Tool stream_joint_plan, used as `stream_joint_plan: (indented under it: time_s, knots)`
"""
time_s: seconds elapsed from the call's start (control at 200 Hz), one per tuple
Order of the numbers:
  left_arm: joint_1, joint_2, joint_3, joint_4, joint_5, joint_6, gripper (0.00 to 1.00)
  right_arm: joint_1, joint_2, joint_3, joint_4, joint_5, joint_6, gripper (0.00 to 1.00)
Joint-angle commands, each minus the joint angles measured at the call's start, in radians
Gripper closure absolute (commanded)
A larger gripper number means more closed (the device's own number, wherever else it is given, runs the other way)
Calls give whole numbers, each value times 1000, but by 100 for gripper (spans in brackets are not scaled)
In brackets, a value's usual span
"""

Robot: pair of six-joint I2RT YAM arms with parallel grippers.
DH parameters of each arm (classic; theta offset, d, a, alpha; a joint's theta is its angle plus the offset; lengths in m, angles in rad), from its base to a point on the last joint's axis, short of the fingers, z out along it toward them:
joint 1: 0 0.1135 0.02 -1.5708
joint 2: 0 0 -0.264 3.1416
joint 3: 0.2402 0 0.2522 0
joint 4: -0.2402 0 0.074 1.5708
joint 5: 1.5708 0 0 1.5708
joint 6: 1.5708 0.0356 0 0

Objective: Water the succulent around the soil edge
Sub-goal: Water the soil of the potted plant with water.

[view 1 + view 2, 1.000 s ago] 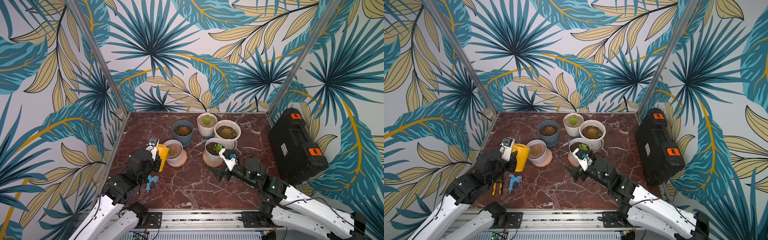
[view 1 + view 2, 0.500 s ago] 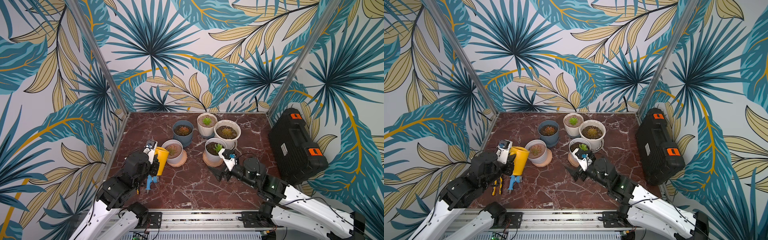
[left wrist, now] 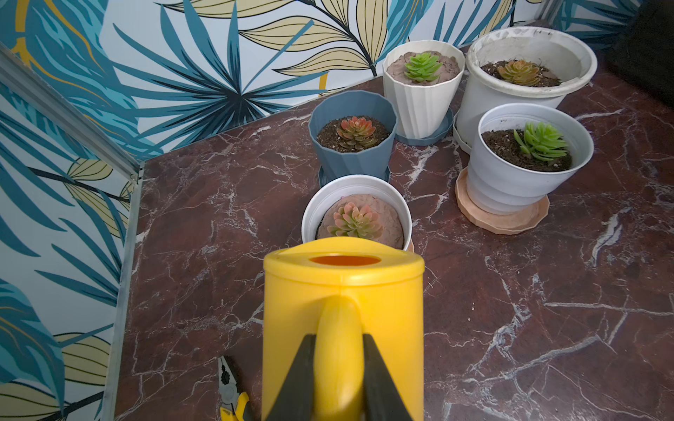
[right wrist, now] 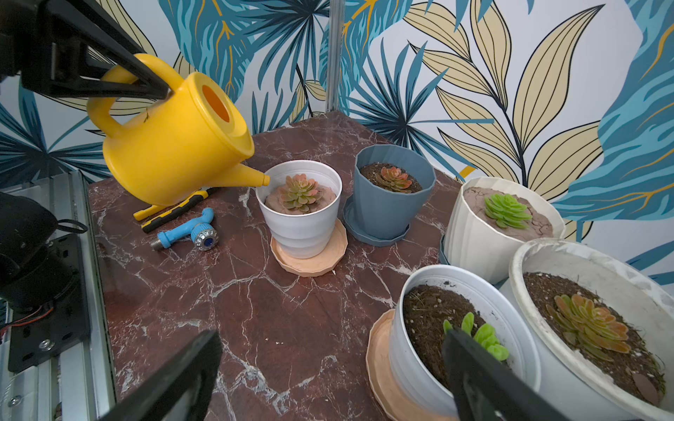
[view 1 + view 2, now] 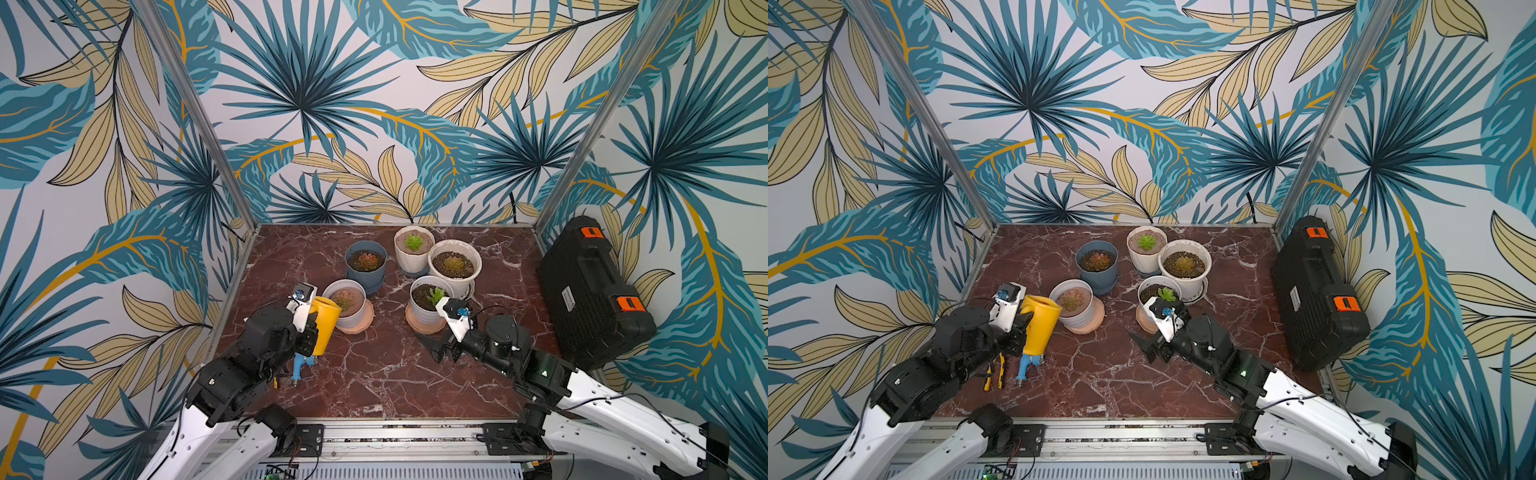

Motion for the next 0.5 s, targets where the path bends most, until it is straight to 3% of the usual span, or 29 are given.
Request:
stream_joint_plan:
  time_s: [0.0, 0.496]
  knots:
    - [6, 5, 62, -20, 29, 16, 100, 3, 5, -6, 14, -3, 9, 1]
    - [6, -1, 55, 43, 58, -9, 100, 2, 11, -5, 14, 2, 8, 0]
